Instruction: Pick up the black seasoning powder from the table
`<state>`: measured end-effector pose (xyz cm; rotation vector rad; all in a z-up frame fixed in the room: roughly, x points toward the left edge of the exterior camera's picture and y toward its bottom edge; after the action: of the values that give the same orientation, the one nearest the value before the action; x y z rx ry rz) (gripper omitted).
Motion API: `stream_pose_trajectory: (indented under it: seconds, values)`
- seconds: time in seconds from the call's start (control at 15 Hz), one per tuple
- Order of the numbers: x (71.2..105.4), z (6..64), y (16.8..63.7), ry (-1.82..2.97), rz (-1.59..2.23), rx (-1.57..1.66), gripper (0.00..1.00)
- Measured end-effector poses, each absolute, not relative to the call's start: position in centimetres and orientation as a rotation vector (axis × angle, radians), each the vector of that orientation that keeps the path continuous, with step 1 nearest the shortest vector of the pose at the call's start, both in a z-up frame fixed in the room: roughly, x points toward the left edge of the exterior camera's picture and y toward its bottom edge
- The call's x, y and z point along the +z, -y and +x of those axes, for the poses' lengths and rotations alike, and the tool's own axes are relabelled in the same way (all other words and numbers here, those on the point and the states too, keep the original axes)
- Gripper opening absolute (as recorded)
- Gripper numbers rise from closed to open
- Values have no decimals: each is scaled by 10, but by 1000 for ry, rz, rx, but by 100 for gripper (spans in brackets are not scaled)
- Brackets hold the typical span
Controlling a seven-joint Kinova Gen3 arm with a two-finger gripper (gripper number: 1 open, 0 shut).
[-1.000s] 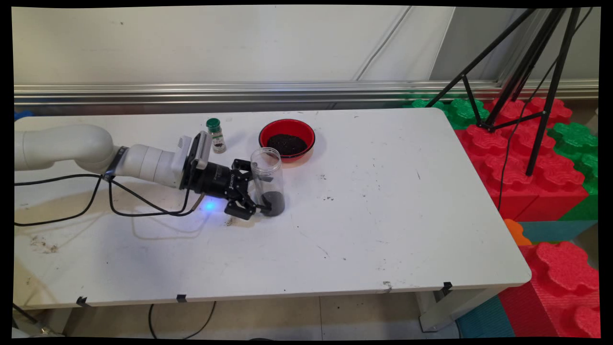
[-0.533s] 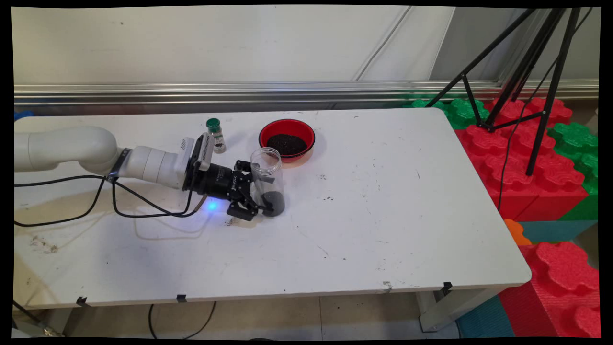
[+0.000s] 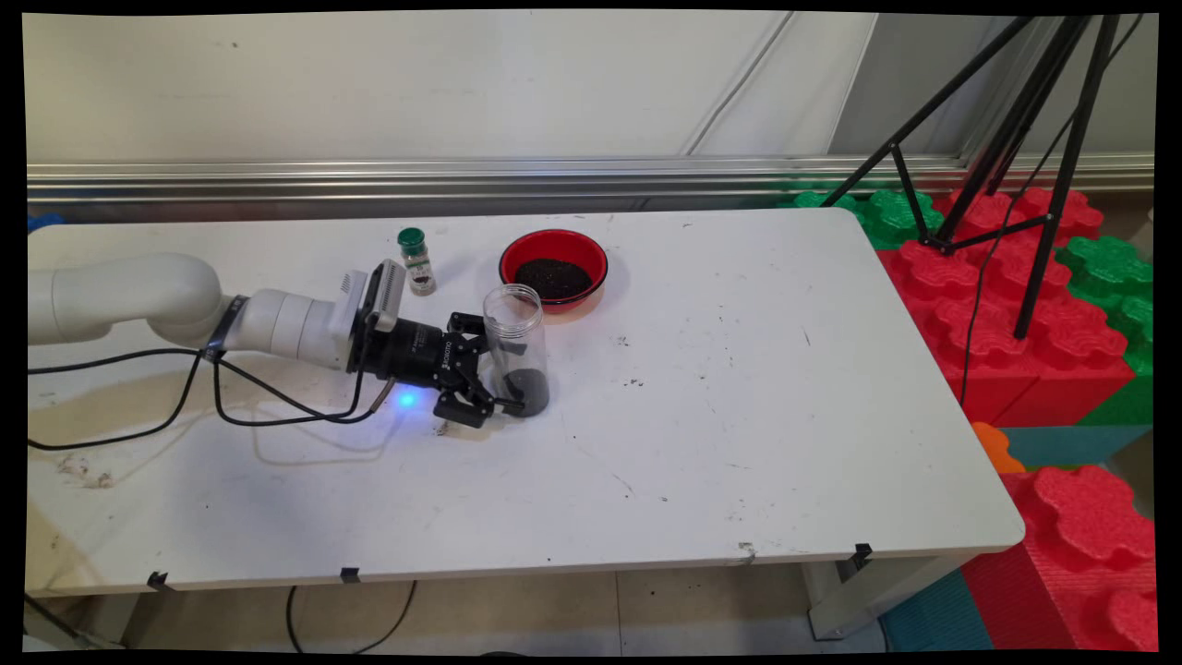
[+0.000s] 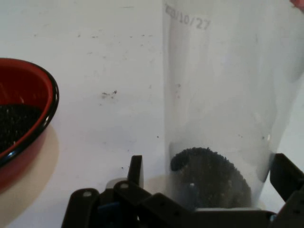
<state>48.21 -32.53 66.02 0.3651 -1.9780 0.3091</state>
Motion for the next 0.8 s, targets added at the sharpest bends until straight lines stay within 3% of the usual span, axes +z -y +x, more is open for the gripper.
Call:
stream_pose_trajectory:
  seconds: [0.8]
  values:
    - [643,481,325,1924,375,297,100]
